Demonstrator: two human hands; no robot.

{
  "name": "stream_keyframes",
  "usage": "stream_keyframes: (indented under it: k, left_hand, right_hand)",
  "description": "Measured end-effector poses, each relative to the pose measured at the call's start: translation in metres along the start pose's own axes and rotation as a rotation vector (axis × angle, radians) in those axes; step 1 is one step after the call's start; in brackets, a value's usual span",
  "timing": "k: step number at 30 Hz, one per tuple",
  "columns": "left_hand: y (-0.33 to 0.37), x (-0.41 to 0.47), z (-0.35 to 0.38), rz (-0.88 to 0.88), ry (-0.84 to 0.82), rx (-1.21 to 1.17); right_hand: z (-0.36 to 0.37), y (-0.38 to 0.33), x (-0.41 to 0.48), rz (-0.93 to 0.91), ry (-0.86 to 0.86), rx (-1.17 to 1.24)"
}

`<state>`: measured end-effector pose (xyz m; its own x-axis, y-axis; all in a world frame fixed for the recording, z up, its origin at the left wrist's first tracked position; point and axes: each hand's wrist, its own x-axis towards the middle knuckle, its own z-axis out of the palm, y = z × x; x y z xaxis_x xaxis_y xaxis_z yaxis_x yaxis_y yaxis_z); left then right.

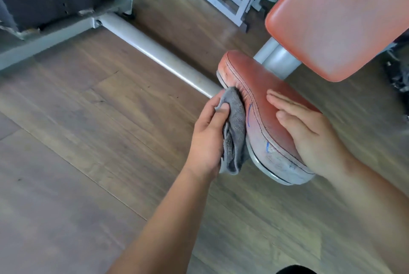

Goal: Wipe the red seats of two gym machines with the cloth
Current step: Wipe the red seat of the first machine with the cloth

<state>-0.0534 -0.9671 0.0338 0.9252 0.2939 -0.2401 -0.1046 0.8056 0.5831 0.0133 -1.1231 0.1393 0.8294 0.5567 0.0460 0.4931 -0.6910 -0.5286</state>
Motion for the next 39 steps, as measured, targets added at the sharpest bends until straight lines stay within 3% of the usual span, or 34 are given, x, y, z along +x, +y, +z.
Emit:
stream_keyframes:
  k: [7,13,20,25,31,36,39]
  left_hand:
    - [-0.004,-0.046,0.03,0.243,0.134,0.574]
    - [0.012,-0.018,0.02,0.377,0.133,0.831]
    - [-0.008,-0.065,0.017,0.416,0.141,0.745]
    - [0.011,-0.009,0.02,0.462,0.077,0.775]
    - [-0.01,-0.056,0.014,0.393,0.099,0.644]
    - [0.003,-0.006,0.022,0.463,0.119,0.712]
    - [-0.008,-0.037,0.026,0.421,0.135,0.609]
  right_hand:
    - [0.001,-0.005,-0.002,-0.005,0.035,-0.059]
    - [0.002,-0.006,0.0,-0.007,0.005,-0.058]
    - [0.003,-0.006,0.001,-0.003,0.011,-0.054]
    - [0.003,-0.007,0.0,-0.009,0.016,-0.062]
    - [0.003,-0.011,0.001,0.002,0.021,-0.053]
    - [0.003,-0.011,0.0,-0.001,0.03,-0.088]
    - [0.002,-0.012,-0.001,0.003,0.041,-0.094]
